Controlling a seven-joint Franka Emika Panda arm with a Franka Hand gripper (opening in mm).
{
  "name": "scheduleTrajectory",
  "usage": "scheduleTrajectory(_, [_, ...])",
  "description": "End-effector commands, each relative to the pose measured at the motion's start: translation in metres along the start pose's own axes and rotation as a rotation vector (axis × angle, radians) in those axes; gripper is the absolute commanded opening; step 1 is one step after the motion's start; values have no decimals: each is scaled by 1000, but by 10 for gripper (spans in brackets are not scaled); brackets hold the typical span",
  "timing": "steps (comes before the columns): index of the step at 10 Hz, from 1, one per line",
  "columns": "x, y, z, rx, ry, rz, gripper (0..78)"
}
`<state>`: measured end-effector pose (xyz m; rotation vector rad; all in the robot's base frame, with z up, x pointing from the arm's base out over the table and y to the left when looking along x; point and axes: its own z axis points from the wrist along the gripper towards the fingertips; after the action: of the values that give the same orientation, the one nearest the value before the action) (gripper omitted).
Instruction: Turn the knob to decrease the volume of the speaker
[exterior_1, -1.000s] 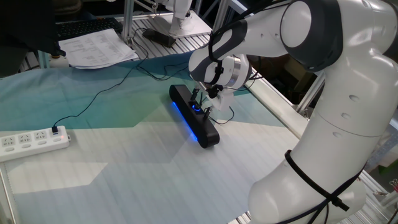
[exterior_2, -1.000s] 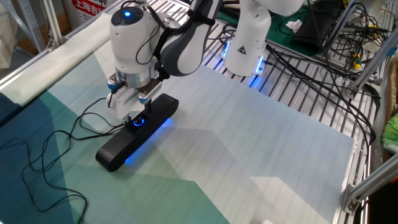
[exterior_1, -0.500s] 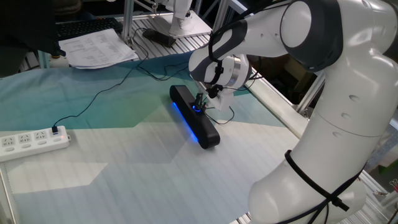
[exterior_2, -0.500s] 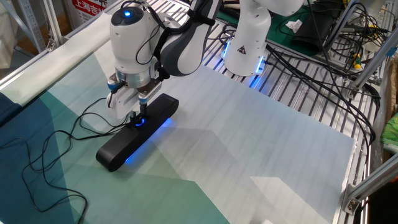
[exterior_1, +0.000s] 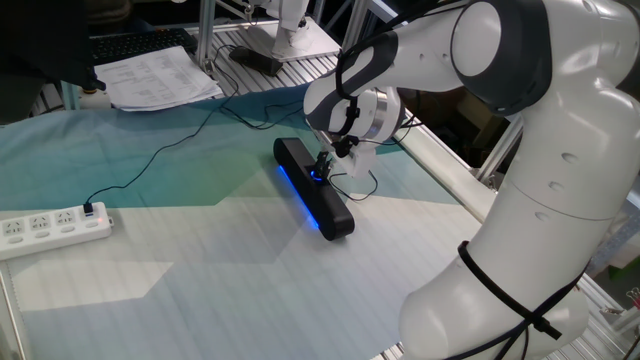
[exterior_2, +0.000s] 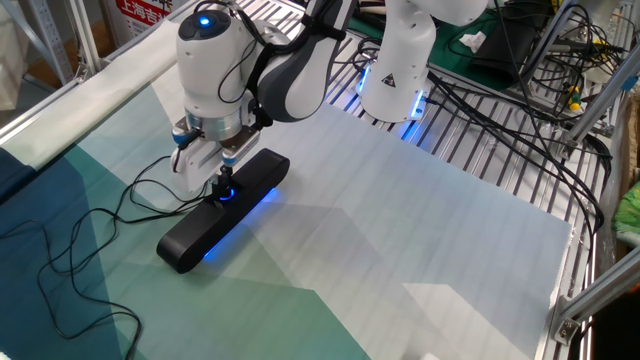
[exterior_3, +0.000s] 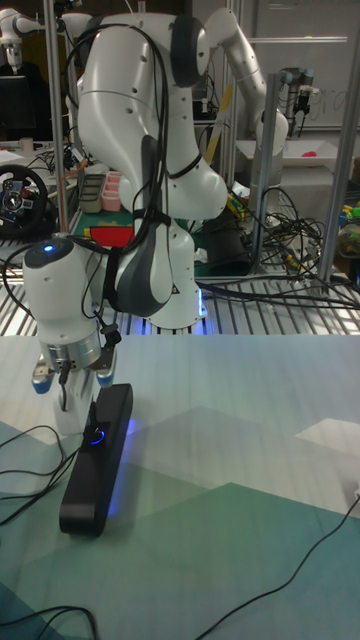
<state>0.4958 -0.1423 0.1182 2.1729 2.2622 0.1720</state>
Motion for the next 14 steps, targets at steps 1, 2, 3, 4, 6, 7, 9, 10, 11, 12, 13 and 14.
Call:
scheduleTrajectory(1, [0,1,-1,-3,-8,-1,11])
scheduleTrajectory(2, [0,1,-1,-3,-8,-1,11])
scheduleTrajectory(3, [0,1,-1,-3,-8,-1,11])
scheduleTrajectory(4, [0,1,-1,5,-47,-95,11])
scheduleTrajectory(6, [0,1,-1,2,-55,-148,11])
scheduleTrajectory(7, [0,1,-1,1,-65,-184,11])
scheduleTrajectory(9, [0,1,-1,2,-67,-210,11])
scheduleTrajectory(10, [0,1,-1,3,-65,-238,11])
scheduleTrajectory(11, [0,1,-1,4,-65,-259,11])
scheduleTrajectory(12, [0,1,-1,6,-61,-283,11])
scheduleTrajectory(13, [0,1,-1,8,-57,-305,11])
scheduleTrajectory(14, [0,1,-1,9,-57,-316,11])
